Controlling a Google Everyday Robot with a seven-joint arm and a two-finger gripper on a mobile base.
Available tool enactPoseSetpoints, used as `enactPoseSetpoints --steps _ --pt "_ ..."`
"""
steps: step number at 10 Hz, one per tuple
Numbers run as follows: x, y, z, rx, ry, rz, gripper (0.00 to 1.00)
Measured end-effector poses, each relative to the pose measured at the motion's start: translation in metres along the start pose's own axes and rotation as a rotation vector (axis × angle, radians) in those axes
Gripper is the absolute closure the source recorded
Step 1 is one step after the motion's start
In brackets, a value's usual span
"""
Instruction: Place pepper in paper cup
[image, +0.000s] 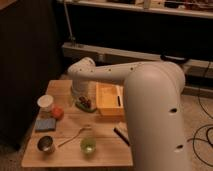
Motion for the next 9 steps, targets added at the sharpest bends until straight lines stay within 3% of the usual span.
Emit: enactPoseSetpoints --steps 3,6,9 --pt "-0.005 0.008 0.021 -0.038 0.024 -0.057 0.35" --pt "-0.001 0.016 0.030 -0.063 0.055 -0.068 0.35" --pt "0.013 0.014 0.031 -0.041 0.095 0.035 0.35"
